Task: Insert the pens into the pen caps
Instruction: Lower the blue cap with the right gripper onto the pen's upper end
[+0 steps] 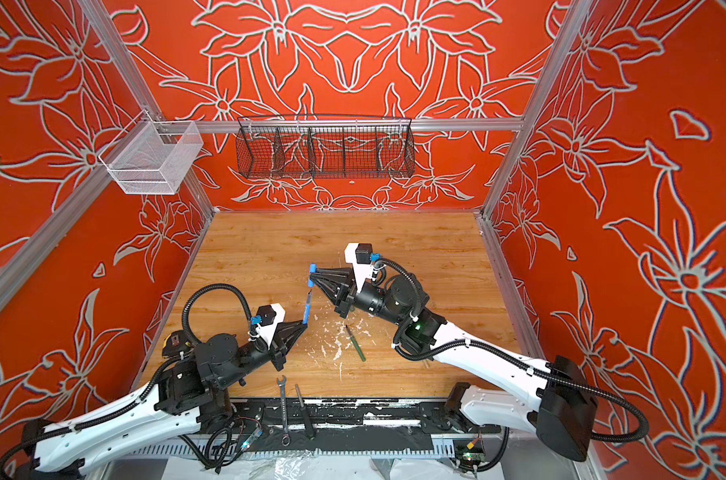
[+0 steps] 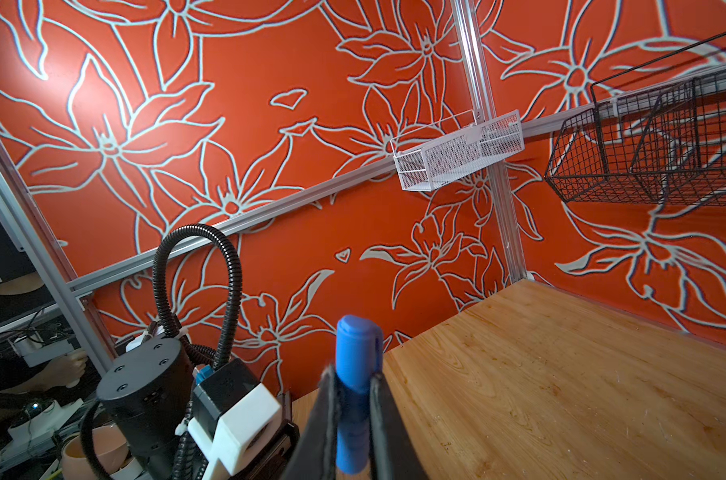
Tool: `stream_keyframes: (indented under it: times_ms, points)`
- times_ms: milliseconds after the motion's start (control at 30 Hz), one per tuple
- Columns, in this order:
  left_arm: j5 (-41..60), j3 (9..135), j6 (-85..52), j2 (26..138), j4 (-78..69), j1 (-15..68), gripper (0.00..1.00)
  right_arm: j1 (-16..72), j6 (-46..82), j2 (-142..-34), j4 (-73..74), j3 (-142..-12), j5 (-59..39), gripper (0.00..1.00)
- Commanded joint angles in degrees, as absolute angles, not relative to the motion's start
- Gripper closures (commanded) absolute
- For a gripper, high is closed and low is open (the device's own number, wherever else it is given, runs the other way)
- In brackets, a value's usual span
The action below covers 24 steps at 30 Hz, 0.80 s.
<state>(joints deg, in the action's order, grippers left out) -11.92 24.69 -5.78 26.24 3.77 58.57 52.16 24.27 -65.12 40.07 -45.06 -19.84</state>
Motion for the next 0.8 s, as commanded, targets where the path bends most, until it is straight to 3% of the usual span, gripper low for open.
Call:
stream_keyframes:
  times_ms: [0, 767]
  points:
    - [-12.3, 26.7, -5.3, 25.3, 3.5, 58.9, 1.0, 52.5, 24.4, -64.3, 40.8, -45.3, -18.8, 1.0]
    - [-12.5, 27.1, -5.2, 24.9, 3.7, 58.9, 1.0, 53.0, 25.7, -65.6, 41.9, -44.6, -18.8, 1.0]
